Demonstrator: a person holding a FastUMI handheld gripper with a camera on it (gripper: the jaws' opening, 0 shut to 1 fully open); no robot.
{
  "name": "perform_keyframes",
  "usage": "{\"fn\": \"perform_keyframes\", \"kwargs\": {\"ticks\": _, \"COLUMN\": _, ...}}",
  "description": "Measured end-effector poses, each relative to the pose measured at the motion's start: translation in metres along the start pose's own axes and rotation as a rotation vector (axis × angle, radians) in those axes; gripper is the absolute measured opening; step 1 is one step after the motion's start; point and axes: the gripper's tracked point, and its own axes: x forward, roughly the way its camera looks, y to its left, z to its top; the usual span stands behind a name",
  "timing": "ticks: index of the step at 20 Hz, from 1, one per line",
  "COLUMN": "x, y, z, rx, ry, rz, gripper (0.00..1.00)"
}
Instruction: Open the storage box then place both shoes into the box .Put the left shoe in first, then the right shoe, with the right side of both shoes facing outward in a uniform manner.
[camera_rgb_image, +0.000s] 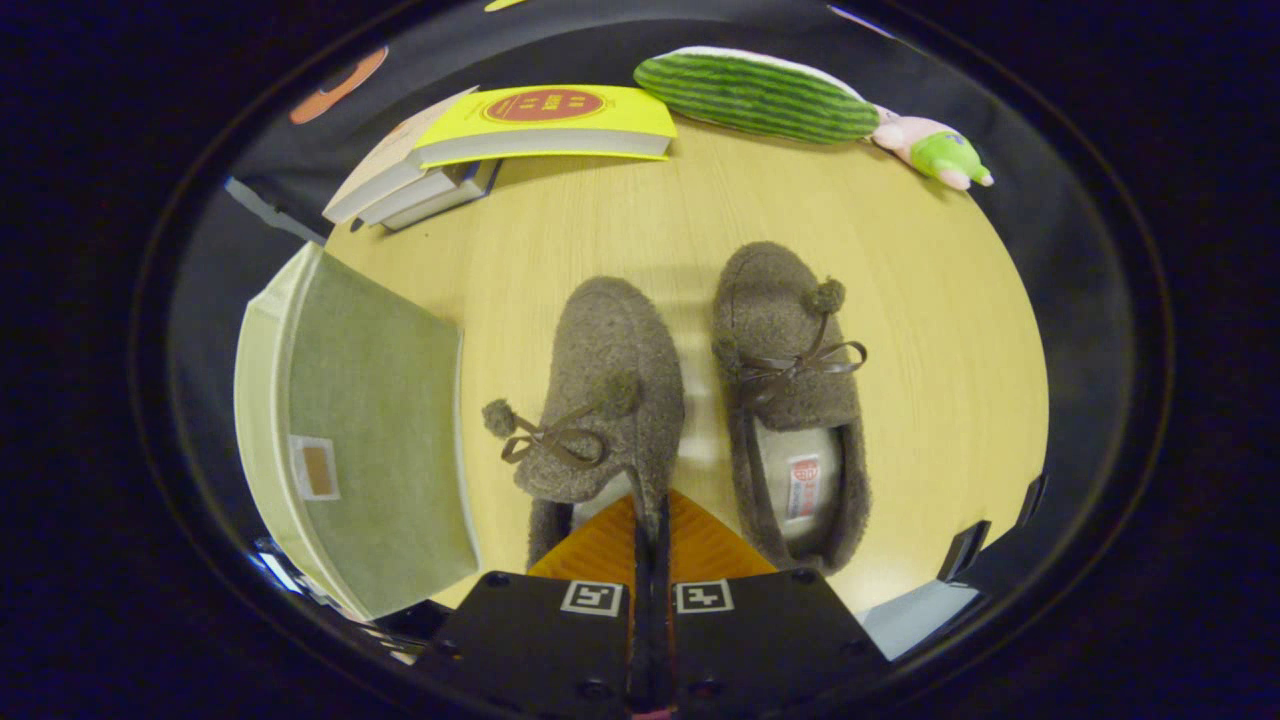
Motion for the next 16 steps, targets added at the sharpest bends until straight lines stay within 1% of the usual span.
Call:
{"fn": "perform_keyframes", "kwargs": {"ticks": 7, "x": -0.076, "y": 0.036, "z": 0.006, "rx": -0.021, "ry": -0.090, "rz": 0.016, "gripper": 0.06}}
{"fn": "perform_keyframes", "kwargs": {"ticks": 12, "x": -0.110, "y": 0.083, "z": -0.003, "rx": -0.026, "ry": -0.099, "rz": 0.094, "gripper": 0.06}}
{"fn": "perform_keyframes", "kwargs": {"ticks": 16, "x": -0.131, "y": 0.121, "z": -0.004, "rx": -0.049, "ry": -0.136, "rz": 0.113, "gripper": 0.06}}
